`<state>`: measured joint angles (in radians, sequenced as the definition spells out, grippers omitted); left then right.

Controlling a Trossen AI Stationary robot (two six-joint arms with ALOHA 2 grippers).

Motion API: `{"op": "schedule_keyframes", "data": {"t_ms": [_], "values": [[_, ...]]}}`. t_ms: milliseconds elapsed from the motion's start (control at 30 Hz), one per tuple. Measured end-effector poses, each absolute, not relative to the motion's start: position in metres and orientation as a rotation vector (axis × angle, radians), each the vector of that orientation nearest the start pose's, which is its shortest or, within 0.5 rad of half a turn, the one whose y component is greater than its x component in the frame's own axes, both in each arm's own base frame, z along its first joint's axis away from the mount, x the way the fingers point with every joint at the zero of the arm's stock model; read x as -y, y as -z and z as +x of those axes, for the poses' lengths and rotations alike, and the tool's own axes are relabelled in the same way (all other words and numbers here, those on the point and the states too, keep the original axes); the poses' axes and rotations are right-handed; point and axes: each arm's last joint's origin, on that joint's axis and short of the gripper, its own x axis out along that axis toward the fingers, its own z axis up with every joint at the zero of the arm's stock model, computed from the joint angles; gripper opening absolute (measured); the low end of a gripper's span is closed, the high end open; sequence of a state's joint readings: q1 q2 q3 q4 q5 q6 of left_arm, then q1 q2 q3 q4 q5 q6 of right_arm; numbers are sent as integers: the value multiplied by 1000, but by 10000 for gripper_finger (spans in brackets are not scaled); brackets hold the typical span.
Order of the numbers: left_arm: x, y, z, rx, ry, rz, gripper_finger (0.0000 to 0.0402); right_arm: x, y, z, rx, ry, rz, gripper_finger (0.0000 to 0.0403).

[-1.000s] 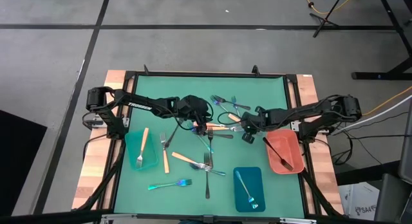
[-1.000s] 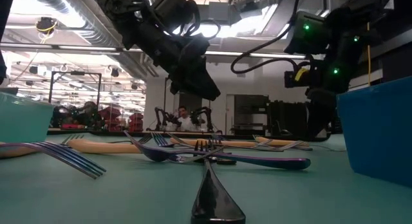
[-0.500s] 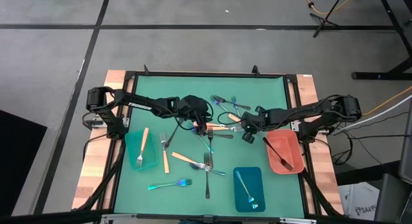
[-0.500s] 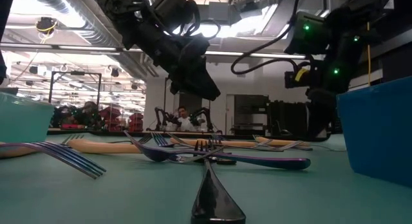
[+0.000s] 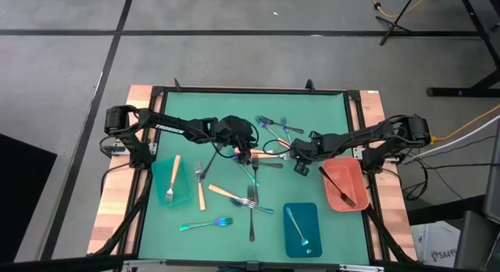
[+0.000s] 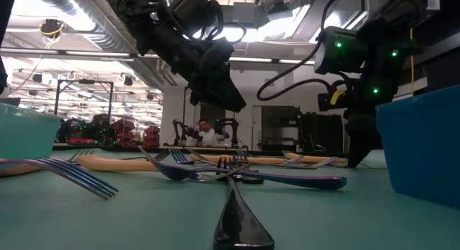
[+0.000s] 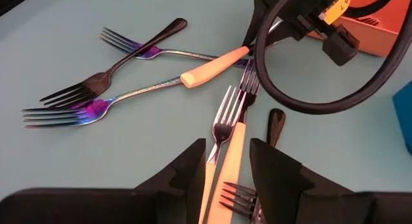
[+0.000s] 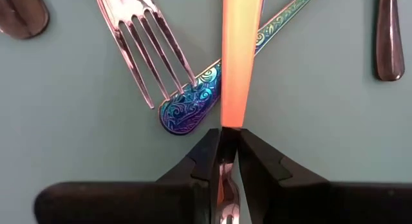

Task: Sort silverware by color (type)
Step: Put the yellow fork into the green bin

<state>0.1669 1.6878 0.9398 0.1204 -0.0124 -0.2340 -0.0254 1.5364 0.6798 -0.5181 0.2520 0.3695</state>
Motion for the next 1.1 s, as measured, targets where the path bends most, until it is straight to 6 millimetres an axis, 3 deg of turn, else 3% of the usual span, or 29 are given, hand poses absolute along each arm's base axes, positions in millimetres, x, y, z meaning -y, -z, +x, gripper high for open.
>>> {"op": "schedule_keyframes", "data": {"t_ms": [367,600,1100], "values": [[-58,-186,345,-604,-246,-274,114,13,-126,234,-1310,480,152,52],[-58,-186,345,-604,-246,-274,114,13,-126,234,-1318,476,144,6],[-56,-186,345,-603,-243,-270,114,14,-132,239,-1310,482,124,2]]}}
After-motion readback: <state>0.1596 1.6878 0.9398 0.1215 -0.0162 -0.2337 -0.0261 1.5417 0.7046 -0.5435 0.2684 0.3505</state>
